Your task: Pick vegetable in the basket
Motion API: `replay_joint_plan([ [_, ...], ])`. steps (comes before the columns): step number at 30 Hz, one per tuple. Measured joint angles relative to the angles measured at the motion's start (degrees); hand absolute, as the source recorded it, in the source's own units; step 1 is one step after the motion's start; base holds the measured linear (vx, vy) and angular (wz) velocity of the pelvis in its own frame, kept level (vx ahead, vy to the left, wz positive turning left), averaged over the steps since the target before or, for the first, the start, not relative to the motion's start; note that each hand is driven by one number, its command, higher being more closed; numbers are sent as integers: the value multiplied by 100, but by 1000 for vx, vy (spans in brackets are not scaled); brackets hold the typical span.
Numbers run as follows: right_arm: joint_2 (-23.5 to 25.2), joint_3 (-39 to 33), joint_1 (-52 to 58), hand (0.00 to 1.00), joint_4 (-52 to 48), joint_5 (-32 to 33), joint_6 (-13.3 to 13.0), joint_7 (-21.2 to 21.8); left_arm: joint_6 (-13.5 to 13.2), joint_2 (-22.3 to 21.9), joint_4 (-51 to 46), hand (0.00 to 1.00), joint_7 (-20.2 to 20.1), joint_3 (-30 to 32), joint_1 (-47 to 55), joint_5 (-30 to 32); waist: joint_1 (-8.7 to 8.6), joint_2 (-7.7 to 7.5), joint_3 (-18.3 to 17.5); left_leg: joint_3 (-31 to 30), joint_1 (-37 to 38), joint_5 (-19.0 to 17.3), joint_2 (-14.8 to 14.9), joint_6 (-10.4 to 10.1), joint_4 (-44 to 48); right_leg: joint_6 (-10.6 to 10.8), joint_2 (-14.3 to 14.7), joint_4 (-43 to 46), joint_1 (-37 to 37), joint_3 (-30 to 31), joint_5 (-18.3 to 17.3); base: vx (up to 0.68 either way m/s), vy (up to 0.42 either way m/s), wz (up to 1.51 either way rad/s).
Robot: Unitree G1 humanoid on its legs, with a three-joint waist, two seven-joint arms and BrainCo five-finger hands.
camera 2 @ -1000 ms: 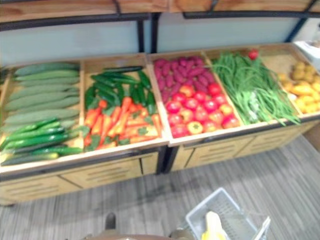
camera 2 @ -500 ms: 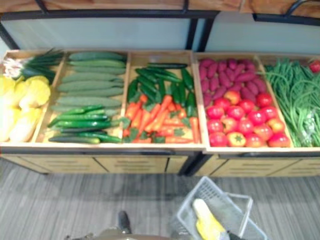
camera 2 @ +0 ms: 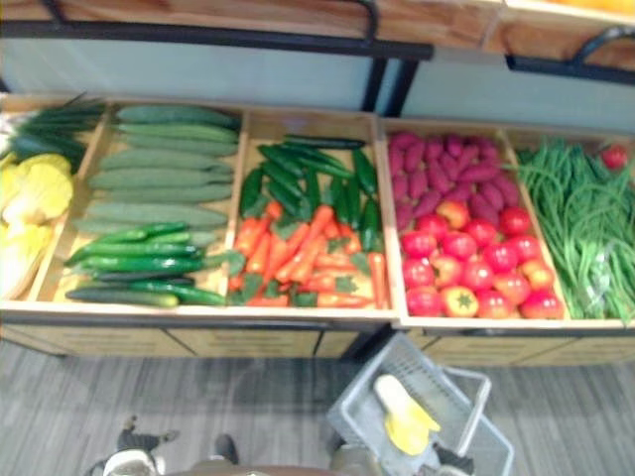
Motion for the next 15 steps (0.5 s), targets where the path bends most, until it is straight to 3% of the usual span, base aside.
replay_joint_plan([
  [4,-153,-4,91,100,-40,-2,1,131,-289,277,-566,0,-388,-909,229,238,-89,157,-47,6,62,-30,138,-70,-2,-3,173,-214,153,-12,-1,58,-106,-7],
  [6,-292,-3,213,100,-46,-13,-58,189,-614,808,-937,0,-689,-1563,393,528,-88,153,-98,22,111,-61,139,-112,-3,-3,180,-292,228,5,-1,26,-6,-4],
  [10,-468,85,330,100,-38,-26,-153,210,-969,1609,-1288,0,-951,-2042,589,972,-98,138,-176,94,153,-105,75,-137,-3,15,136,-366,227,93,12,25,23,-10],
  [15,-731,200,489,100,-23,-22,-254,215,-1448,2477,-2166,0,-1198,-2615,982,1057,-113,256,-338,168,186,-171,-17,-117,-1,71,57,-488,266,154,52,39,24,-5],
])
